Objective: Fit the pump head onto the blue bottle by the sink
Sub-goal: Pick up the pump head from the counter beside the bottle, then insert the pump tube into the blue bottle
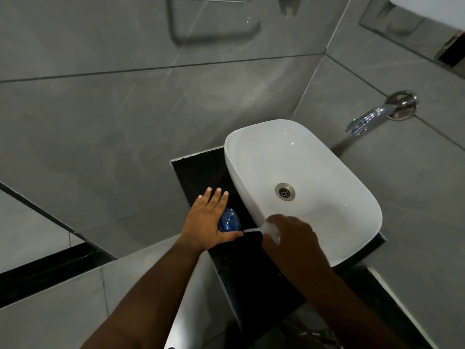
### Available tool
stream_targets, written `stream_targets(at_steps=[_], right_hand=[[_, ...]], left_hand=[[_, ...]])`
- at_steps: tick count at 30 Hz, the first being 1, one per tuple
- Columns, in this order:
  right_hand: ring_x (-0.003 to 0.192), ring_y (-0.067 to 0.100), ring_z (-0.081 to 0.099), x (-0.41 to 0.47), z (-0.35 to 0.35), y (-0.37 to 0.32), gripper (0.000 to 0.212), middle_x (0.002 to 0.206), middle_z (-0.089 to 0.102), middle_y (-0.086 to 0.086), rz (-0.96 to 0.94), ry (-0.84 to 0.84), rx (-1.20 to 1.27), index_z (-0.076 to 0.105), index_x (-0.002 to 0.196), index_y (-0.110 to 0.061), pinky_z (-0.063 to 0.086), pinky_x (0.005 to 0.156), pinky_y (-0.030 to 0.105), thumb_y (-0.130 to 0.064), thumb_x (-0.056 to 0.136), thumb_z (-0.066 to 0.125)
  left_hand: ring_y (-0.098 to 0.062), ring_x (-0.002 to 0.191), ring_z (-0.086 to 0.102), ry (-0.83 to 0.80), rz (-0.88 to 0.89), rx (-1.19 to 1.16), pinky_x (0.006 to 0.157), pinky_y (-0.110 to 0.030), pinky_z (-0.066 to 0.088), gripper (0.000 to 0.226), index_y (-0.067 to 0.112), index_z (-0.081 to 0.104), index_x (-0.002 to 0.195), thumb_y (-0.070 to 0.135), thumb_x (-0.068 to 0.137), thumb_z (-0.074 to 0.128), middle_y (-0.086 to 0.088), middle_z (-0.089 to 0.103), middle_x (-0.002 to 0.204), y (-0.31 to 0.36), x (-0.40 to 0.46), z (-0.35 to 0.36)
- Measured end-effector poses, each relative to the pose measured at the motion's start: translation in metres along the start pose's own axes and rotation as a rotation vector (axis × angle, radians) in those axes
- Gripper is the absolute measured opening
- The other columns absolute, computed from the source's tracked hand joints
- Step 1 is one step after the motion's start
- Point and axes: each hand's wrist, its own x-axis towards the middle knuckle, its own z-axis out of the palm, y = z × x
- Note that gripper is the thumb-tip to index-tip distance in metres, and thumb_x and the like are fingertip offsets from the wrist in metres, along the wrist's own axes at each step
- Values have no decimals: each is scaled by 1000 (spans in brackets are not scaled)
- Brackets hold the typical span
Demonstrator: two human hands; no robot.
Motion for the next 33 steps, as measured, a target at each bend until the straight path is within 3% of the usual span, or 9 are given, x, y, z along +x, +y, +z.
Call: stream_targets(at_steps=[2,4,12,19,26,29,33], right_hand=[[73,15,62,10,-19,-8,20,88,69,4,-16,17,20,63,97,-14,50,66,21,-31,84,63],[74,16,64,19,-30,-15,20,90,71,6,-46,44,38,65,97,-13,55,71,28,-27,83,65],[78,12,49,49,-16,-25,26,98,67,6,-172,-80,-37,61,104,-13,35,69,22,-29,83,63],[94,23,63,81,16,-30,33,108,67,12,-165,-377,-106,60,112,-11,50,82,30,-29,84,65],[98,26,62,95,42,-30,32,112,65,14,-140,-424,-93,58,114,-7,49,86,32,-25,89,60],[84,21,61,98,51,-28,29,102,69,13,-91,-405,-126,62,103,-8,43,73,27,-33,89,59],[75,16,58,96,58,-23,47,92,70,6,-90,-315,-209,63,97,-13,45,71,29,-57,81,59]], left_hand=[[-25,148,0,4,-3,-20,118,-45,3,112,22,10,153,93,71,36,-5,12,161,-1,0,1],[-25,148,0,9,-13,-33,118,-46,5,112,23,9,154,93,71,36,-4,11,161,-2,0,3],[-21,147,-5,-6,-35,-63,116,-41,-3,113,27,2,153,94,69,38,-1,5,162,-4,1,9],[-20,147,-8,-8,-40,-113,117,-42,-3,112,29,-1,153,93,70,39,0,2,162,-3,1,9],[-17,145,-9,24,-42,-128,117,-42,-4,110,29,2,153,92,70,40,-1,6,162,0,0,8],[-16,145,-10,29,-49,-135,116,-40,-5,110,30,0,153,93,69,34,-1,5,161,-1,0,10],[-15,145,-11,39,-60,-161,116,-39,-5,107,31,-1,152,93,70,31,5,1,158,-1,-1,13]])
